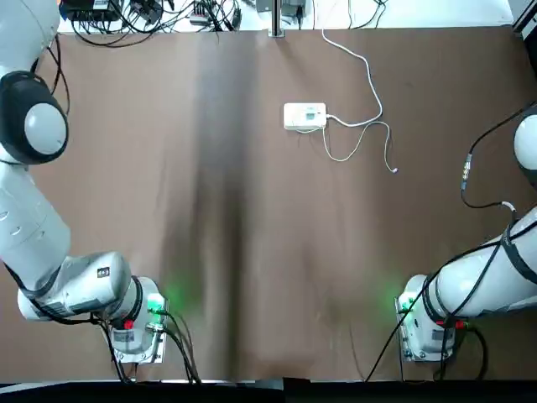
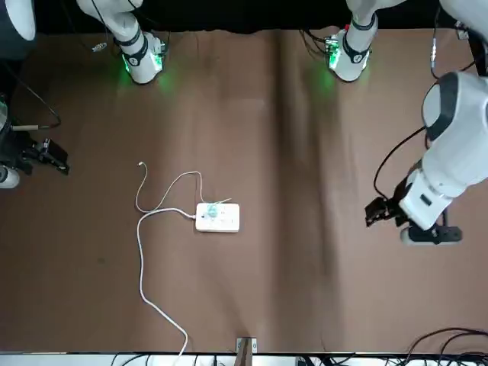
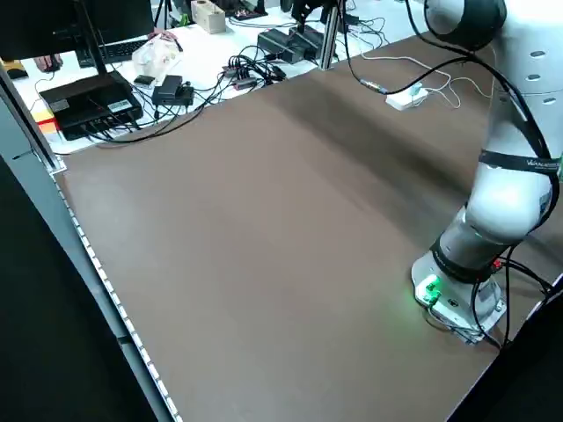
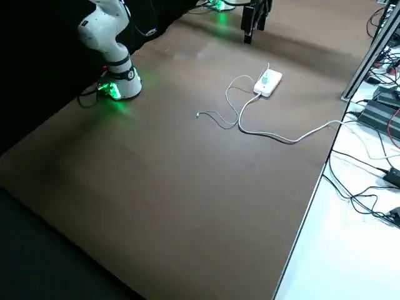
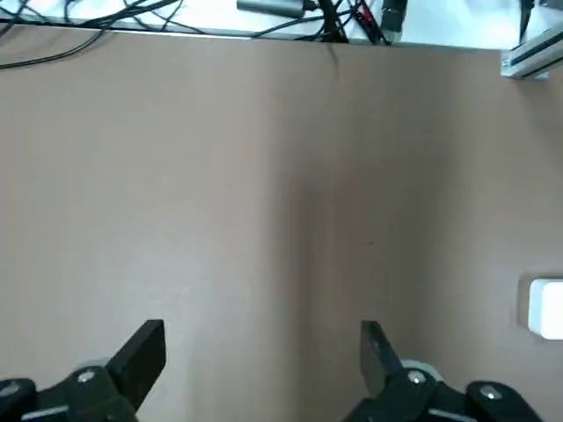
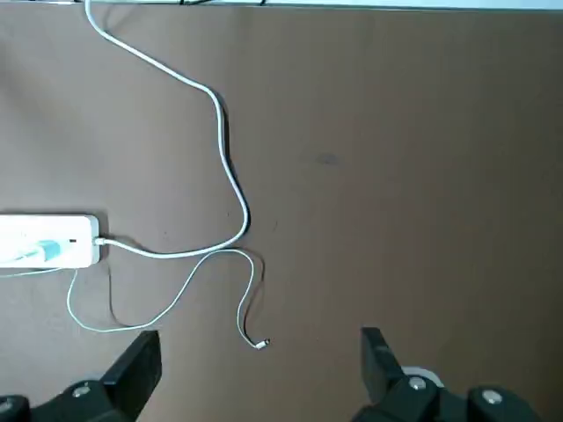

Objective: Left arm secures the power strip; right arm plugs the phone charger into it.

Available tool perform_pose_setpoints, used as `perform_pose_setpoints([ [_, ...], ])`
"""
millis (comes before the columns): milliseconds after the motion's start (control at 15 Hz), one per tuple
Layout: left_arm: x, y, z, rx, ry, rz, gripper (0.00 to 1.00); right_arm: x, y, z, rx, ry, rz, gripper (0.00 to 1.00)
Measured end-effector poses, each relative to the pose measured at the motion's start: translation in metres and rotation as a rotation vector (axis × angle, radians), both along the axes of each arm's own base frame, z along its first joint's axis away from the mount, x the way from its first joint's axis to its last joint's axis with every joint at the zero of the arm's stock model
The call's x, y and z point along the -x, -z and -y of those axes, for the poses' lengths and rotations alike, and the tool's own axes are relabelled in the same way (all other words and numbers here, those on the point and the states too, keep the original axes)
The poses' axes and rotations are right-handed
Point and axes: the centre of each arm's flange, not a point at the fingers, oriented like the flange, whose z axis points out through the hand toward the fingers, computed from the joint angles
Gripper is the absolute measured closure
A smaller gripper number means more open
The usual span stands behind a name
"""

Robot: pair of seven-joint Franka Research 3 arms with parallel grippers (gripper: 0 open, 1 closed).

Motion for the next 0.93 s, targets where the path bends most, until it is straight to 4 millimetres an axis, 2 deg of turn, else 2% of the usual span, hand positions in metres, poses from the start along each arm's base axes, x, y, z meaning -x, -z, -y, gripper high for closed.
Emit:
perform_pose_setpoints([
  [200, 0.013, -0.026, -0.013, -0.024, 0.001, -0.004, 0.03, 0.000, 0.000, 0.000, 0.000, 0.000, -0.001, 0.00],
  [600, 0.036, -0.080, -0.011, -0.067, 0.069, 0.080, 0.01, 0.000, 0.002, 0.000, 0.000, 0.000, -0.005, 0.00],
  [800, 0.048, -0.097, -0.010, -0.086, 0.088, 0.084, 0.01, 0.000, 0.002, 0.000, 0.000, 0.001, -0.006, 0.00],
  [933, 0.056, -0.101, -0.014, -0.103, 0.101, 0.051, 0.01, 0.000, 0.002, 0.001, 0.000, 0.001, -0.006, 0.00],
])
